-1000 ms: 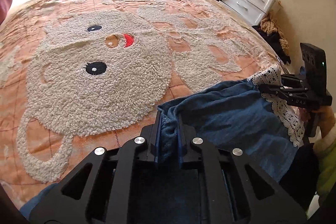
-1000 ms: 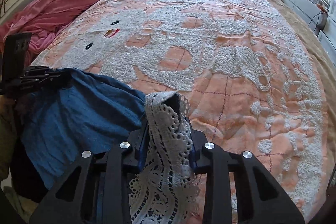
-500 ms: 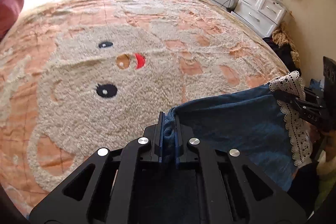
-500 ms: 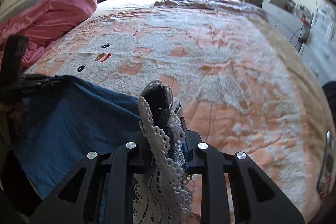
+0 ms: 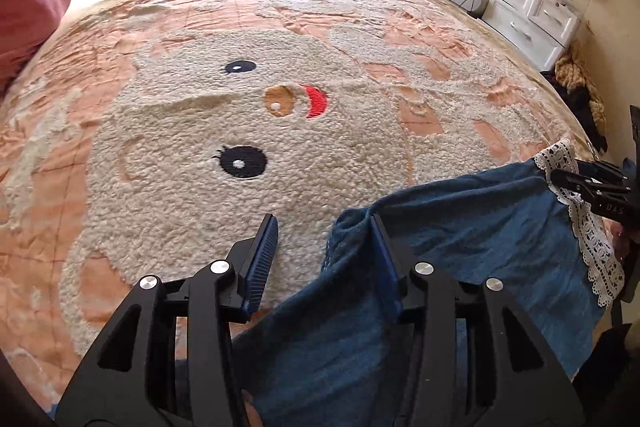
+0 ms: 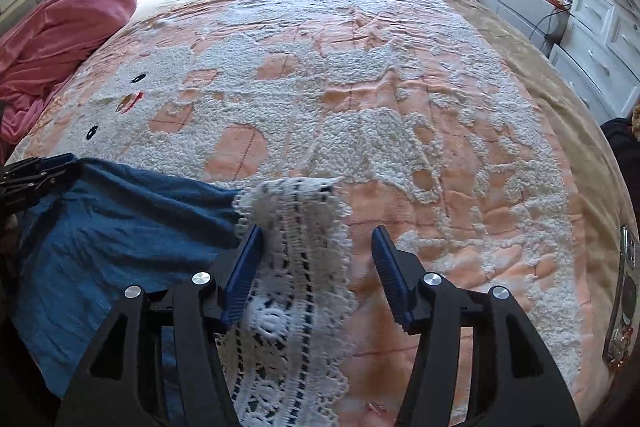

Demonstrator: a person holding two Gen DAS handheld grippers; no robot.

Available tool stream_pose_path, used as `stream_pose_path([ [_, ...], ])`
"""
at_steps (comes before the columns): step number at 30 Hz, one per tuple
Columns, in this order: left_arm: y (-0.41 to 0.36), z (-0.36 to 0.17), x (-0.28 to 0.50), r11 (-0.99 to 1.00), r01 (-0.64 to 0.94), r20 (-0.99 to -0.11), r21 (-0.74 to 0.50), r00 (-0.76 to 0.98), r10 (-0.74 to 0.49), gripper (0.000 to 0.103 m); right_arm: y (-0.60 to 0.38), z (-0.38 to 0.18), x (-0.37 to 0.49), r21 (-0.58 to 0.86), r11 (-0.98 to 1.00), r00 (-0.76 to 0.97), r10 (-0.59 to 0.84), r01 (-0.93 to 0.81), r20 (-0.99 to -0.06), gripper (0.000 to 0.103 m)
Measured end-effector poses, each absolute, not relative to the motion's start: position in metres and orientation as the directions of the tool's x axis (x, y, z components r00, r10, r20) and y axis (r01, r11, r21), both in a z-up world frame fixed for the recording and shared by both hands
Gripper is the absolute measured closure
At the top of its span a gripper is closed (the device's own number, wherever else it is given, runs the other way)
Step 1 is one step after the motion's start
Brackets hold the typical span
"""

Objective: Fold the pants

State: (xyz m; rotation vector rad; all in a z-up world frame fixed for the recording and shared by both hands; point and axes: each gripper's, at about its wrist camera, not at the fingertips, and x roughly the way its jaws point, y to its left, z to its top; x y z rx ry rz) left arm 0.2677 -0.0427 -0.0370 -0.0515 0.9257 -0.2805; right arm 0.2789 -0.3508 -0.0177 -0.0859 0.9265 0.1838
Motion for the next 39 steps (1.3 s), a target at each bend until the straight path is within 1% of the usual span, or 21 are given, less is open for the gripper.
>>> stream_pose_path([
  [3, -0.023, -0.029, 0.257, 0.973, 0.156, -0.775, -0.169, 0.589, -0.229, 0.063, -0.360, -0.012, 0.276, 0.019, 0.984, 0.600, 0.121, -0.175, -0.791, 0.048],
  [5, -0.014, -0.020, 0.243, 0.977, 0.138, -0.761, -0.162, 0.613, -0.212, 0.062, -0.363, -0.008, 0.272, 0.004, 0.987, 0.610, 0.104, -0.163, -0.786, 0.046],
  [11, 0.001, 0.004, 0.182, 0.987, 0.110, -0.717, -0.116, 0.678, -0.160, 0.048, -0.364, 0.017, 0.237, -0.001, 0.983, 0.676, 0.126, -0.183, -0.726, 0.040],
  [13, 0.006, 0.006, 0.159, 0.992, 0.092, -0.709, -0.092, 0.693, -0.130, 0.047, -0.361, 0.024, 0.222, -0.013, 0.983, 0.691, 0.121, -0.185, -0.712, 0.037],
  [15, 0.011, 0.006, 0.142, 0.993, 0.081, -0.707, -0.088, 0.698, -0.119, 0.044, -0.360, 0.031, 0.209, 0.001, 0.983, 0.715, 0.133, -0.181, -0.686, 0.030],
  [16, 0.014, 0.005, 0.132, 0.994, 0.074, -0.706, -0.082, 0.700, -0.111, 0.044, -0.360, 0.033, 0.205, 0.010, 0.985, 0.729, 0.136, -0.174, -0.671, 0.030],
  [18, 0.016, 0.002, 0.120, 0.995, 0.072, -0.713, -0.066, 0.695, -0.097, 0.043, -0.364, 0.035, 0.201, 0.018, 0.989, 0.724, 0.119, -0.146, -0.679, 0.030],
  [21, 0.022, -0.002, 0.105, 0.997, 0.065, -0.717, -0.043, 0.693, -0.076, 0.041, -0.367, 0.033, 0.185, 0.093, 0.987, 0.717, 0.157, -0.128, -0.680, 0.030],
  [25, 0.026, -0.009, 0.096, 0.999, 0.041, -0.721, 0.016, 0.692, -0.017, 0.041, -0.367, 0.009, 0.162, 0.111, 0.992, 0.653, 0.119, -0.053, -0.748, 0.030],
  [27, 0.031, -0.013, 0.093, 0.999, 0.035, -0.728, 0.005, 0.685, -0.020, 0.041, -0.367, 0.003, 0.149, 0.108, 0.994, 0.644, 0.097, -0.023, -0.759, 0.030],
  [30, 0.035, -0.019, 0.091, 0.999, 0.033, -0.746, 0.015, 0.666, -0.010, 0.041, -0.371, -0.004, 0.132, 0.160, 0.987, 0.629, 0.127, -0.004, -0.767, 0.030],
  [31, 0.035, -0.022, 0.090, 0.999, 0.029, -0.752, 0.019, 0.659, -0.005, 0.041, -0.372, -0.009, 0.129, 0.186, 0.982, 0.614, 0.151, -0.006, -0.775, 0.032],
  [32, 0.037, -0.024, 0.089, 1.000, 0.024, -0.757, 0.014, 0.653, -0.005, 0.041, -0.371, -0.014, 0.126, 0.207, 0.978, 0.593, 0.174, -0.011, -0.786, 0.036],
  [34, 0.041, -0.028, 0.087, 1.000, 0.026, -0.758, 0.004, 0.652, -0.014, 0.041, -0.365, -0.020, 0.123, 0.168, 0.985, 0.579, 0.155, -0.031, -0.801, 0.061],
  [36, 0.042, -0.030, 0.086, 1.000, 0.029, -0.755, 0.000, 0.655, -0.019, 0.041, -0.359, -0.020, 0.119, 0.114, 0.991, 0.583, 0.137, -0.075, -0.801, 0.072],
  [37, 0.042, -0.031, 0.085, 0.999, 0.033, -0.755, 0.007, 0.656, -0.016, 0.041, -0.359, -0.019, 0.118, 0.108, 0.990, 0.584, 0.138, -0.085, -0.800, 0.075],
  [39, 0.042, -0.031, 0.084, 0.999, 0.037, -0.754, 0.010, 0.657, -0.017, 0.041, -0.365, -0.017, 0.116, 0.104, 0.990, 0.584, 0.137, -0.091, -0.800, 0.076],
])
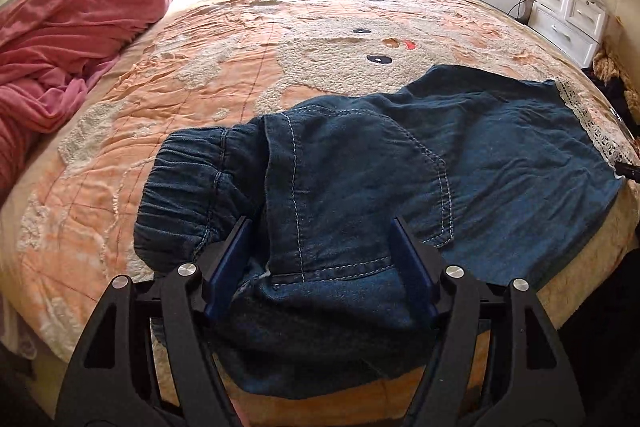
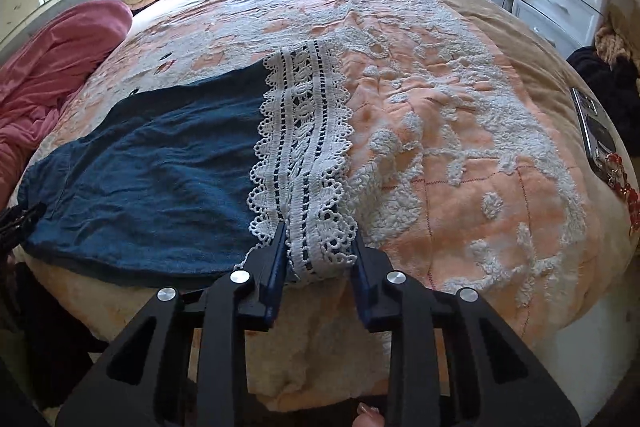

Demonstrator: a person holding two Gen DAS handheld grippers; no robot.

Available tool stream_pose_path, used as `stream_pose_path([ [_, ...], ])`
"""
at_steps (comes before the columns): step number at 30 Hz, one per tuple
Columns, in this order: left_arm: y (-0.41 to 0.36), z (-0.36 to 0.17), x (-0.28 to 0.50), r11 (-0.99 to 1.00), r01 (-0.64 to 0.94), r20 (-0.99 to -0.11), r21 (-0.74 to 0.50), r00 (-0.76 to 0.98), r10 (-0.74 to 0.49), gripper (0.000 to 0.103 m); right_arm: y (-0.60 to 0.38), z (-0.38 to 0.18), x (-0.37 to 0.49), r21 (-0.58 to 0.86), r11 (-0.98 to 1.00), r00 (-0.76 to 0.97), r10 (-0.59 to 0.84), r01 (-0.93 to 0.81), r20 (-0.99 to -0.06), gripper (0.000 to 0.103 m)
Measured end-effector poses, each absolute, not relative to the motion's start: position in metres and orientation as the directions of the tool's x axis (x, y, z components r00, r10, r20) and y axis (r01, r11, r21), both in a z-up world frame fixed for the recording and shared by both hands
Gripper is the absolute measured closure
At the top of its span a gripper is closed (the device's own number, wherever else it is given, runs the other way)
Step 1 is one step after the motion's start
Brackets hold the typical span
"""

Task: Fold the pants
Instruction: 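Pinch the lace hem with the right tool and release it flat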

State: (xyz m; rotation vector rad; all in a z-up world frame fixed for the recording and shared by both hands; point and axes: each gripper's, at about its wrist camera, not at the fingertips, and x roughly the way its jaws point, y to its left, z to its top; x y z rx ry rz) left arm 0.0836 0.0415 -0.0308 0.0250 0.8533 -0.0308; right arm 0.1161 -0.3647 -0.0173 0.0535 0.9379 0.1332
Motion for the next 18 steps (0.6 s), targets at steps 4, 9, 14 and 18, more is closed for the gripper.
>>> stream_pose_path([
  [4, 0.046, -0.031, 0.083, 0.999, 0.046, -0.752, -0.006, 0.659, -0.034, 0.041, -0.369, -0.024, 0.114, 0.114, 0.990, 0.584, 0.142, -0.084, -0.799, 0.076],
  [9, 0.047, -0.033, 0.081, 0.998, 0.059, -0.741, -0.009, 0.669, -0.047, 0.041, -0.370, -0.030, 0.108, 0.118, 0.991, 0.624, 0.133, -0.065, -0.770, 0.075],
  [14, 0.042, -0.030, 0.079, 0.999, 0.040, -0.737, -0.007, 0.676, -0.033, 0.039, -0.372, -0.028, 0.105, 0.131, 0.990, 0.645, 0.139, -0.061, -0.751, 0.072],
  [18, 0.036, -0.027, 0.071, 0.999, 0.043, -0.738, 0.001, 0.675, -0.028, 0.033, -0.370, -0.021, 0.102, 0.122, 0.992, 0.657, 0.120, -0.042, -0.745, 0.066],
])
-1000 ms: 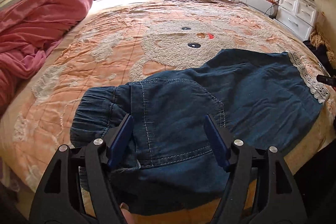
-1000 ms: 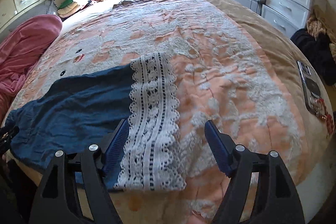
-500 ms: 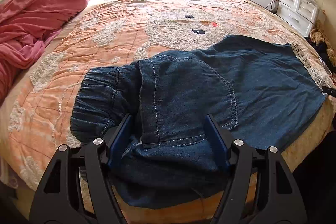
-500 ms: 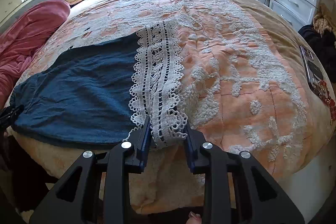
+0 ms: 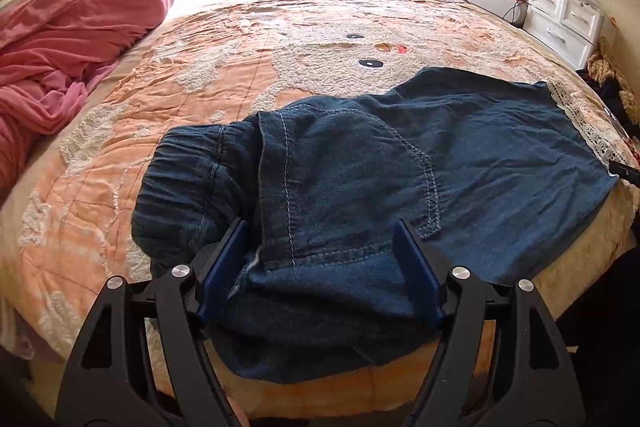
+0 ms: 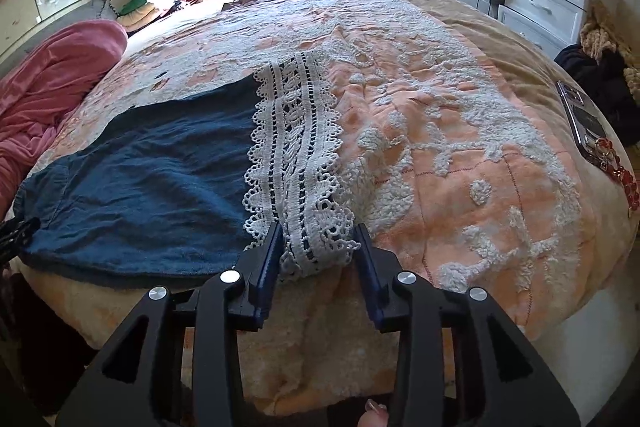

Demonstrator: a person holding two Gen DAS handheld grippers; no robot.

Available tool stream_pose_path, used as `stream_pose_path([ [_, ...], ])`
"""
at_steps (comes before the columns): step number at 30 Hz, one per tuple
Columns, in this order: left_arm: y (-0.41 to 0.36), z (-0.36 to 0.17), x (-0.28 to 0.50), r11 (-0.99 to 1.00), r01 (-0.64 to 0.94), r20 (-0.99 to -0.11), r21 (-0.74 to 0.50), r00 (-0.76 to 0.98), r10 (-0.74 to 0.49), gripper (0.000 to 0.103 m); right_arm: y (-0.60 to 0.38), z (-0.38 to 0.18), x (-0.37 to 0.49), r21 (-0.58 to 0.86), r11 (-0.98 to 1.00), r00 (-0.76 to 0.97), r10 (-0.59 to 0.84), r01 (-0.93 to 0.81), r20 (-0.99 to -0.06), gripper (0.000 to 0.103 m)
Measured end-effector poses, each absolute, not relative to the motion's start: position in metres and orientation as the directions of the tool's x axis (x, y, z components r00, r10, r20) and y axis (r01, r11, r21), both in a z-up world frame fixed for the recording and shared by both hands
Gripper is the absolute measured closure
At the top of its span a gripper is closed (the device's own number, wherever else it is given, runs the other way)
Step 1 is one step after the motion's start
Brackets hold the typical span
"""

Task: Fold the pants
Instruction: 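Pinch the lace hem with the right tool and release it flat, then grasp the lace hem with the right tool while the left tool grasps the lace beside it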

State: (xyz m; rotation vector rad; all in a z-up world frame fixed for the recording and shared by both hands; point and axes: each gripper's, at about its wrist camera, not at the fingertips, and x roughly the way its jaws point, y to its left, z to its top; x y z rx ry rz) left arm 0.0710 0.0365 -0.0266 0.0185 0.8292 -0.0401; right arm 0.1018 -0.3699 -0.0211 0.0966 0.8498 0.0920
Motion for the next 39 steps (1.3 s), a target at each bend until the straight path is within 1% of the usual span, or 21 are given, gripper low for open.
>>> stream_pose_path([
  [3, 0.034, -0.022, 0.066, 0.999, 0.040, -0.737, -0.015, 0.675, -0.038, 0.031, -0.369, -0.015, 0.095, 0.121, 0.992, 0.671, 0.106, -0.025, -0.734, 0.063],
  [7, 0.026, -0.011, 0.057, 0.998, 0.051, -0.729, -0.026, 0.682, -0.054, 0.025, -0.370, -0.003, 0.081, 0.108, 0.994, 0.710, 0.086, -0.013, -0.699, 0.051],
  [9, 0.020, -0.005, 0.054, 0.998, 0.059, -0.723, -0.022, 0.688, -0.057, 0.023, -0.372, 0.003, 0.074, 0.120, 0.993, 0.726, 0.091, -0.011, -0.681, 0.050],
  [13, 0.006, 0.008, 0.050, 0.996, 0.084, -0.710, -0.017, 0.700, -0.071, 0.019, -0.373, 0.012, 0.062, 0.131, 0.991, 0.748, 0.095, -0.011, -0.656, 0.036],
  [17, -0.010, 0.019, 0.048, 0.992, 0.121, -0.699, -0.022, 0.708, -0.102, 0.015, -0.373, 0.019, 0.052, 0.146, 0.989, 0.763, 0.105, -0.015, -0.637, 0.031],
  [18, -0.013, 0.021, 0.048, 0.991, 0.128, -0.698, -0.023, 0.708, -0.108, 0.013, -0.373, 0.020, 0.051, 0.149, 0.989, 0.765, 0.110, -0.019, -0.634, 0.027],
  [19, -0.018, 0.024, 0.048, 0.990, 0.138, -0.695, -0.025, 0.709, -0.117, 0.012, -0.373, 0.021, 0.049, 0.152, 0.988, 0.768, 0.112, -0.020, -0.630, 0.025],
  [21, -0.026, 0.027, 0.048, 0.988, 0.155, -0.690, -0.025, 0.712, -0.129, 0.010, -0.372, 0.023, 0.046, 0.160, 0.987, 0.774, 0.117, -0.021, -0.622, 0.024],
  [28, -0.050, 0.034, 0.054, 0.977, 0.209, -0.689, -0.038, 0.703, -0.177, 0.010, -0.368, 0.026, 0.041, 0.202, 0.979, 0.779, 0.154, -0.036, -0.607, 0.014],
  [31, -0.063, 0.037, 0.065, 0.971, 0.234, -0.693, -0.039, 0.695, -0.195, 0.010, -0.366, 0.022, 0.039, 0.212, 0.977, 0.776, 0.153, -0.026, -0.611, 0.013],
  [39, -0.116, 0.049, 0.104, 0.942, 0.336, -0.688, -0.003, 0.683, -0.245, 0.010, -0.370, -0.008, 0.044, 0.311, 0.950, 0.748, 0.185, 0.031, -0.638, 0.013],
])
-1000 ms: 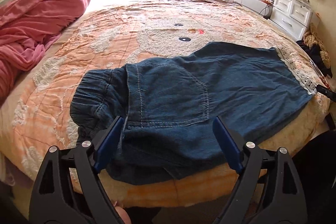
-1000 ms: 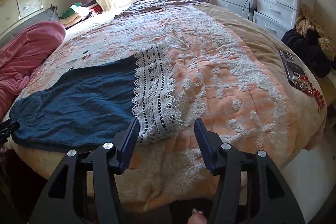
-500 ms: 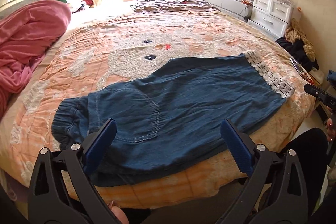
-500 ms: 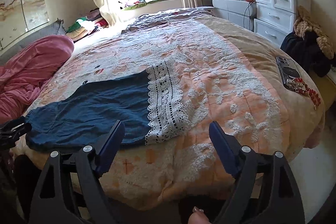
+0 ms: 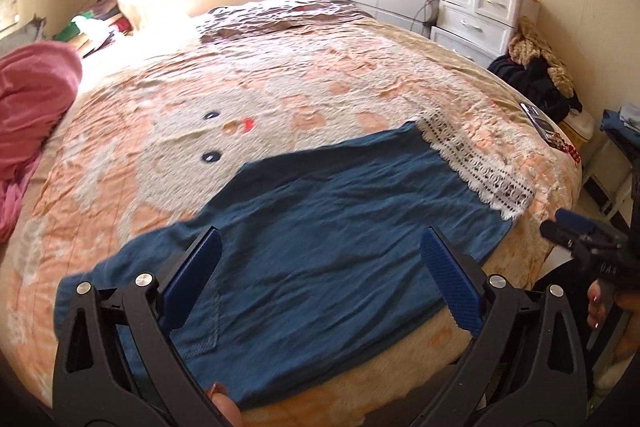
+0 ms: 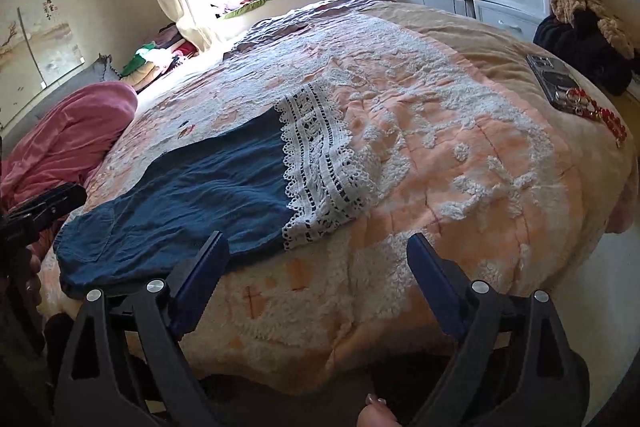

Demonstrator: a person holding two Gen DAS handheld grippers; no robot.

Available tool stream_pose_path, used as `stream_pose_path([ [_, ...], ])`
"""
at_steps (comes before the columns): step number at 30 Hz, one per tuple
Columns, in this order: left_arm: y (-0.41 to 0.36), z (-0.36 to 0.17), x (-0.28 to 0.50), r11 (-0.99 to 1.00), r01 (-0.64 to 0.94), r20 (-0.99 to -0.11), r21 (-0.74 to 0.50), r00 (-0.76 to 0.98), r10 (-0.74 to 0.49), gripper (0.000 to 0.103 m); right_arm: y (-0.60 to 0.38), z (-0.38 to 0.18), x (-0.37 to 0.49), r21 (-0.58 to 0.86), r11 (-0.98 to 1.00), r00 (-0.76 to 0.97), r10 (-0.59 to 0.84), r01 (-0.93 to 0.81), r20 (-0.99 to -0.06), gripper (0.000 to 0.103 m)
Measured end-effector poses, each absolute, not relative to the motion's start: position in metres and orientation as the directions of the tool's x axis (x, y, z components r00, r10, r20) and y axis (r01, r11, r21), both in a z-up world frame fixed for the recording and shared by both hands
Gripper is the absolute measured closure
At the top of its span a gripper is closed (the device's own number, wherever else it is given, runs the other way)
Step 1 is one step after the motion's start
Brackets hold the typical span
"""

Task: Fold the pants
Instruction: 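Grasp the lace hem with the right tool while the left tool grasps the lace beside it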

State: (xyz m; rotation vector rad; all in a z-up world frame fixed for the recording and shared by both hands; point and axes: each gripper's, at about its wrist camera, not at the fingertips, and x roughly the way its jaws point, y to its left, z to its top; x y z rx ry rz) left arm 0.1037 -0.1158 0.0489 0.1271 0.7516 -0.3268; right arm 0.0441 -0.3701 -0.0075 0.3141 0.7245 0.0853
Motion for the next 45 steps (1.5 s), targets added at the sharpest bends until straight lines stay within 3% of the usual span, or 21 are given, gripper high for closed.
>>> stream_pose_path([
  [5, -0.154, 0.050, 0.132, 0.911, 0.412, -0.693, 0.014, 0.660, -0.288, 0.010, -0.383, -0.017, 0.051, 0.389, 0.918, 0.742, 0.207, 0.079, -0.638, 0.015],
  [7, -0.167, 0.048, 0.143, 0.900, 0.435, -0.699, 0.019, 0.650, -0.299, 0.010, -0.386, -0.018, 0.053, 0.410, 0.909, 0.740, 0.220, 0.082, -0.636, 0.022],
  [14, -0.205, 0.034, 0.188, 0.865, 0.501, -0.742, -0.006, 0.577, -0.340, 0.010, -0.383, -0.021, 0.065, 0.417, 0.905, 0.722, 0.234, 0.082, -0.651, 0.031],
  [17, -0.215, 0.027, 0.207, 0.862, 0.507, -0.757, -0.003, 0.562, -0.333, 0.010, -0.382, -0.023, 0.072, 0.414, 0.907, 0.715, 0.237, 0.080, -0.658, 0.043],
  [19, -0.222, 0.023, 0.220, 0.858, 0.514, -0.764, 0.001, 0.553, -0.331, 0.010, -0.379, -0.025, 0.079, 0.396, 0.915, 0.701, 0.234, 0.076, -0.674, 0.060],
  [33, -0.272, -0.020, 0.280, 0.780, 0.625, -0.818, -0.008, 0.445, -0.365, 0.016, -0.366, -0.019, 0.076, 0.273, 0.960, 0.763, 0.134, 0.058, -0.632, 0.063],
  [37, -0.280, -0.032, 0.295, 0.733, 0.680, -0.830, -0.028, 0.392, -0.396, 0.017, -0.366, -0.022, 0.071, 0.293, 0.956, 0.773, 0.163, 0.031, -0.613, 0.063],
  [43, -0.285, -0.039, 0.306, 0.673, 0.726, -0.823, -0.140, 0.293, -0.487, 0.036, -0.370, -0.021, 0.072, 0.343, 0.939, 0.782, 0.205, 0.011, -0.588, 0.063],
  [45, -0.285, -0.040, 0.304, 0.653, 0.738, -0.817, -0.170, 0.265, -0.512, 0.051, -0.368, -0.021, 0.074, 0.344, 0.939, 0.782, 0.210, 0.005, -0.586, 0.063],
])
